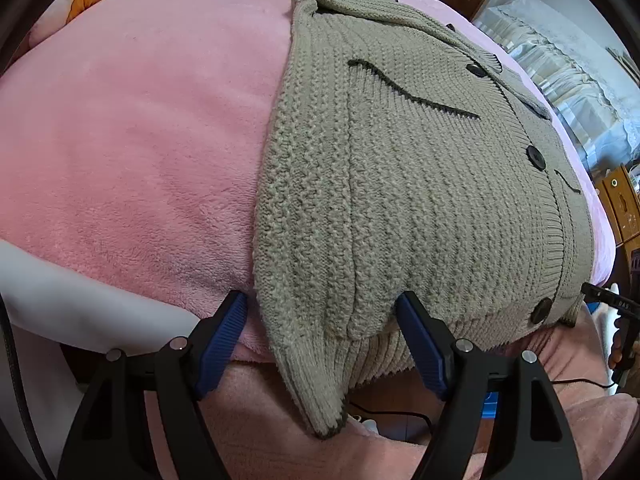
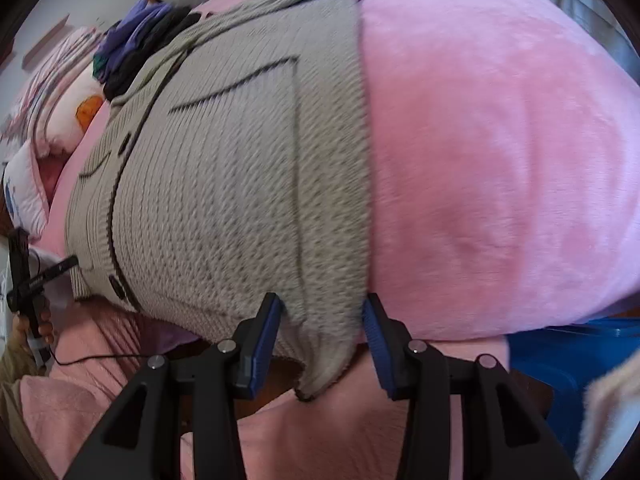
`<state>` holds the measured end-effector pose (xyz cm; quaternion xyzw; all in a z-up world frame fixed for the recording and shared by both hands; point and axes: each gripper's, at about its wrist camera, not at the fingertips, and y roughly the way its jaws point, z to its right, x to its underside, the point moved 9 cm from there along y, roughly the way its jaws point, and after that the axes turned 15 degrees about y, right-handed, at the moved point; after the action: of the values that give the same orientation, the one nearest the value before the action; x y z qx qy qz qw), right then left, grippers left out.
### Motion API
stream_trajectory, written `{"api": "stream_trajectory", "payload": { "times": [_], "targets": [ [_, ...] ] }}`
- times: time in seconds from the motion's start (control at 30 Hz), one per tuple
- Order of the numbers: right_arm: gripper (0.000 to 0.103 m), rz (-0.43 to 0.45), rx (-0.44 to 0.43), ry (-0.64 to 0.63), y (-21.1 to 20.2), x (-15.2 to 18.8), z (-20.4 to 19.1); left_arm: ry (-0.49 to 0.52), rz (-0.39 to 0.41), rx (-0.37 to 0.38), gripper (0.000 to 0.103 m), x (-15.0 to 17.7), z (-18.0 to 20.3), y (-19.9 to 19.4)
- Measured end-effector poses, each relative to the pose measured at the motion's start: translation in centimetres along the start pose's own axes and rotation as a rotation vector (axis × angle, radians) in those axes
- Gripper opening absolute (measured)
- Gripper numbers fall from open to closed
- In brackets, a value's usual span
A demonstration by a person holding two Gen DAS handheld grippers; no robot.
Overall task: Fold large clothes
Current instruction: 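Grasp the cardigan hem corners with both grippers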
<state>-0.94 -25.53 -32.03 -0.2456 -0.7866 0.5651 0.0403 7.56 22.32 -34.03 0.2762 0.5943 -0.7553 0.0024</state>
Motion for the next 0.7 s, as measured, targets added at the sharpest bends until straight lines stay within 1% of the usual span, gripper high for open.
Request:
{"api": "stream_trajectory", "payload": {
  "times": [0.07, 0.17, 0.2, 0.23, 0.27, 0.3, 0.33, 0.43, 0.5, 0.6, 0.7],
  "targets": [
    [0.045, 0.011, 0.004, -0.013, 0.3, 0.0, -0.3, -0.002, -0.001, 0.004, 0.076, -0.3, 0.2, 0.3],
    [0.045, 0.021, -0.016, 0.001, 0.3, -0.3, -0.5, 0.002, 0.002, 0.004, 0.075, -0.3, 0.2, 0.4],
    [0.044, 0.024, -0.021, 0.001, 0.3, -0.3, -0.5, 0.005, 0.004, 0.006, 0.064, -0.3, 0.2, 0.4],
    [0.040, 0.027, -0.019, -0.005, 0.3, -0.3, -0.5, 0.013, 0.006, 0.017, 0.048, -0.3, 0.4, 0.3],
    [0.027, 0.032, -0.018, -0.019, 0.2, -0.3, -0.5, 0.021, 0.002, 0.021, 0.044, -0.3, 0.6, 0.2],
    [0.020, 0.029, -0.022, -0.032, 0.2, -0.2, -0.6, 0.031, -0.004, 0.007, 0.031, -0.4, 0.8, 0.1],
    [0.018, 0.021, -0.034, -0.041, 0.1, -0.1, -0.8, 0.047, -0.007, 0.003, 0.016, -0.5, 1.2, -0.1],
    [0.016, 0.034, -0.004, -0.097, -0.3, 0.1, -1.8, 0.082, -0.022, -0.023, 0.014, -1.0, 2.2, -1.0],
    [0.015, 0.041, -0.015, -0.121, -1.1, 0.0, -2.5, 0.086, -0.008, -0.004, 0.014, -1.6, 3.0, -2.1],
    [0.015, 0.086, -0.074, -0.156, -3.9, -0.5, -4.5, 0.038, 0.039, 0.065, 0.013, -2.9, 3.5, -4.6],
    [0.015, 0.152, -0.120, -0.170, -7.0, -1.7, -5.9, -0.051, 0.122, 0.149, 0.013, -4.8, 3.5, -7.5]
  ]
}}
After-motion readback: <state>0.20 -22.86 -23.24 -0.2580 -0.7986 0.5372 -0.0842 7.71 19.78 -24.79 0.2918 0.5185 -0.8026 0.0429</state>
